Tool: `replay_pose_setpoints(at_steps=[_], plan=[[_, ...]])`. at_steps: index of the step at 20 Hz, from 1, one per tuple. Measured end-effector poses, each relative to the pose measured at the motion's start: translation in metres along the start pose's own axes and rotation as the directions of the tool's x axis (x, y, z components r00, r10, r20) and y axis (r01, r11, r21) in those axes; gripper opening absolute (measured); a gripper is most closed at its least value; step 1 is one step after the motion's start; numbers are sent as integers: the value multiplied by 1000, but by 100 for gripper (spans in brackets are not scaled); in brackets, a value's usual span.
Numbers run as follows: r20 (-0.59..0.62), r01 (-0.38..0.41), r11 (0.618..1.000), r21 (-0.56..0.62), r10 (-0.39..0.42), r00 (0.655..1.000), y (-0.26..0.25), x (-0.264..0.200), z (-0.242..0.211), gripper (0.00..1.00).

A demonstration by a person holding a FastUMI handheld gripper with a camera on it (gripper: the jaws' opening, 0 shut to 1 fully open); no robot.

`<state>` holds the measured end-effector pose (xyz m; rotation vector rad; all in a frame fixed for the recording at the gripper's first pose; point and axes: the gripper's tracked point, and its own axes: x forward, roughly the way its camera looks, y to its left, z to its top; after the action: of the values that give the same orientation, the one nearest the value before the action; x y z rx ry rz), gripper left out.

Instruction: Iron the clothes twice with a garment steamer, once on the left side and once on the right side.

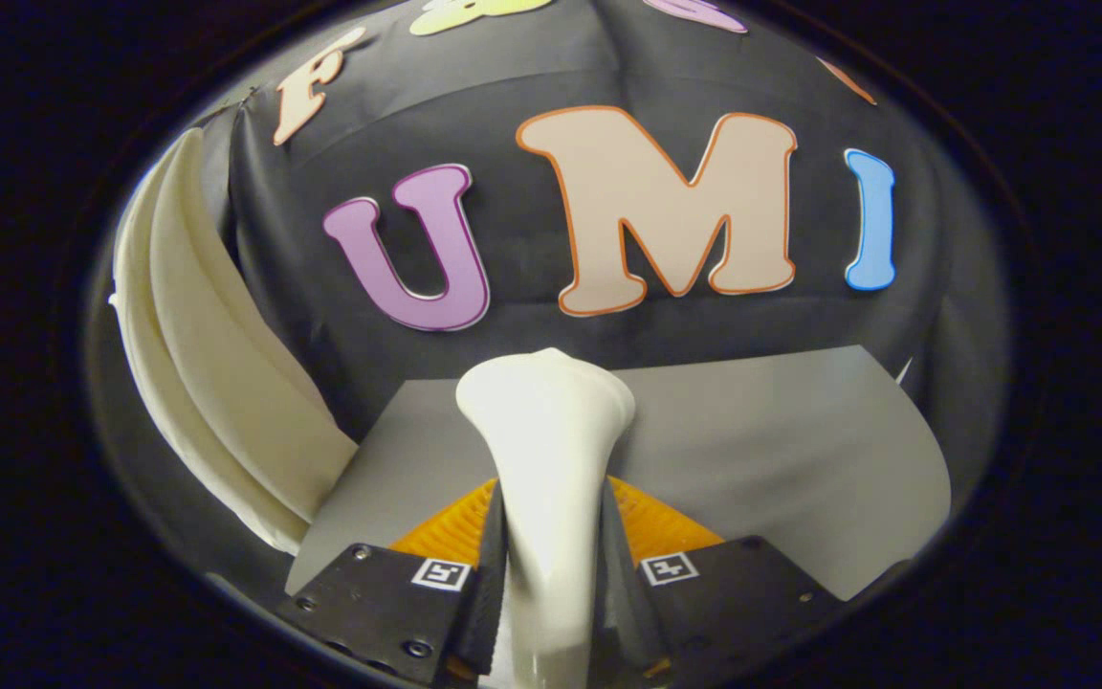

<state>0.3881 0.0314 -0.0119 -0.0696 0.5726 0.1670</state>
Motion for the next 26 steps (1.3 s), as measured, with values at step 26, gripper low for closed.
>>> replay_pose_setpoints(at_steps=[26], plan=[[556, 123, 986, 109, -163, 815, 192, -237, 8, 49]])
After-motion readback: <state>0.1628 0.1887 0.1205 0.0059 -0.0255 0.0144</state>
